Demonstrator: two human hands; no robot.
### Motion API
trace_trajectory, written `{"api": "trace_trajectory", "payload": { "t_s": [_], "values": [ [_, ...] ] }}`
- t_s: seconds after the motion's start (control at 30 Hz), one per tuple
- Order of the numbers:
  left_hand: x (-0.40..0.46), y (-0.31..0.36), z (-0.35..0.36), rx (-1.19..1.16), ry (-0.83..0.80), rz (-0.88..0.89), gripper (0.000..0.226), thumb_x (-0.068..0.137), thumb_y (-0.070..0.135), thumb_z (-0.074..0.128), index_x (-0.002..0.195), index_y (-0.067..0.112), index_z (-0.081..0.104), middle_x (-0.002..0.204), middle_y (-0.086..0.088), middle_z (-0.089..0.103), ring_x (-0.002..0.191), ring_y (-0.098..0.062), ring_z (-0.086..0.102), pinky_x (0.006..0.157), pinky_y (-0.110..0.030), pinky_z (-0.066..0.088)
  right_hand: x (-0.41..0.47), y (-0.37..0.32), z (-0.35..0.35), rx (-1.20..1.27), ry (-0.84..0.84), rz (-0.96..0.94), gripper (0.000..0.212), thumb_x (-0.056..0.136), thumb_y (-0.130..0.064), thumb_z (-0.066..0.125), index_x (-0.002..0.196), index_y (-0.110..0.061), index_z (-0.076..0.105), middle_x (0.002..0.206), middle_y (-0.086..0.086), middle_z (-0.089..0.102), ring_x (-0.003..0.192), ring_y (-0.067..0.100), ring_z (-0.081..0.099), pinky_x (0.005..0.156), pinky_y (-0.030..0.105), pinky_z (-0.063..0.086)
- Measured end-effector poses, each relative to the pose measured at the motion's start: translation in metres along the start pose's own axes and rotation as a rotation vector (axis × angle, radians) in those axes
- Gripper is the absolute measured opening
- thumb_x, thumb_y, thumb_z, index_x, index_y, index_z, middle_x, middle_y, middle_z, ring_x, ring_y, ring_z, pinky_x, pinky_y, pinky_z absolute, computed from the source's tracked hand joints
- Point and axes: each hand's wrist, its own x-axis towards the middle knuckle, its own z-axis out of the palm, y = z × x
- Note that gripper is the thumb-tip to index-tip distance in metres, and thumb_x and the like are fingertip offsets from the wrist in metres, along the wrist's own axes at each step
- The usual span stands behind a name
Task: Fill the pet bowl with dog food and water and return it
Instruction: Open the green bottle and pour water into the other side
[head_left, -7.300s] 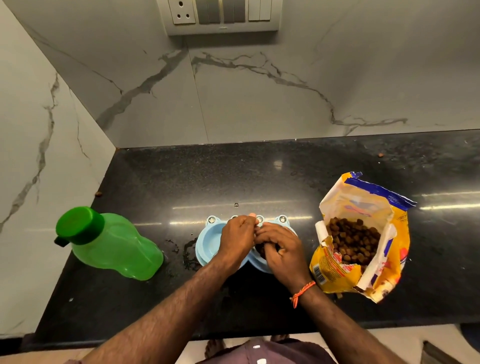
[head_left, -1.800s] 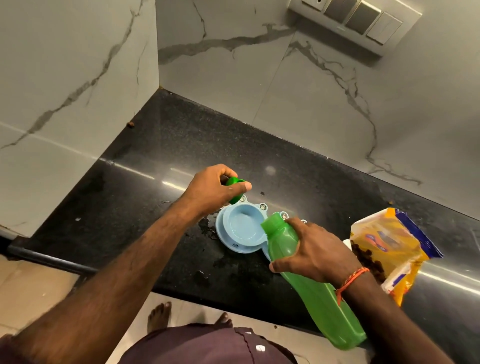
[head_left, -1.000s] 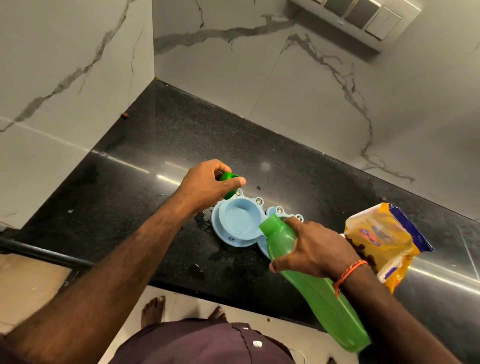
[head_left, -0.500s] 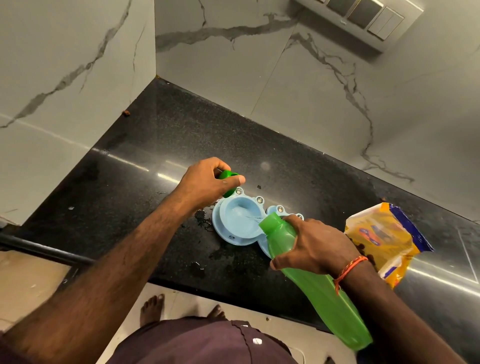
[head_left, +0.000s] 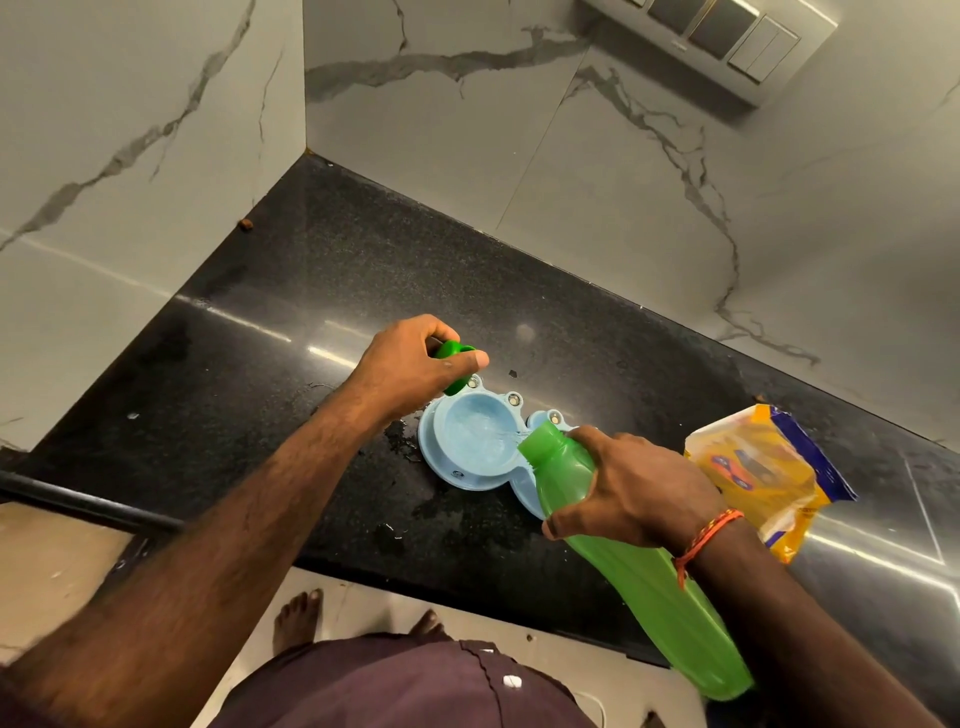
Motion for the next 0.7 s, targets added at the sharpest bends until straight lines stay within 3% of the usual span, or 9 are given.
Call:
{"api": "trace_trajectory", "payload": {
  "t_s": [0.7],
  "values": [
    [-0.0003, 0.0001, 0.0009, 0.019, -0.010, -0.009, 0.048, 0.083, 0.055, 0.080, 0.116, 0.023, 0.066, 0.106, 0.005, 0.069, 0.097, -0.014, 0.068, 0.087, -0.041, 0.061, -0.0032, 0.0043, -0.0071, -0.029, -0.002, 0.012, 0.120, 0.052, -0.093, 0.063, 0.153, -0.043, 0.021, 0.134, 0.003, 0.057, 0.114, 0.025, 0.060, 0.090, 0.040, 0.056]
  ]
}}
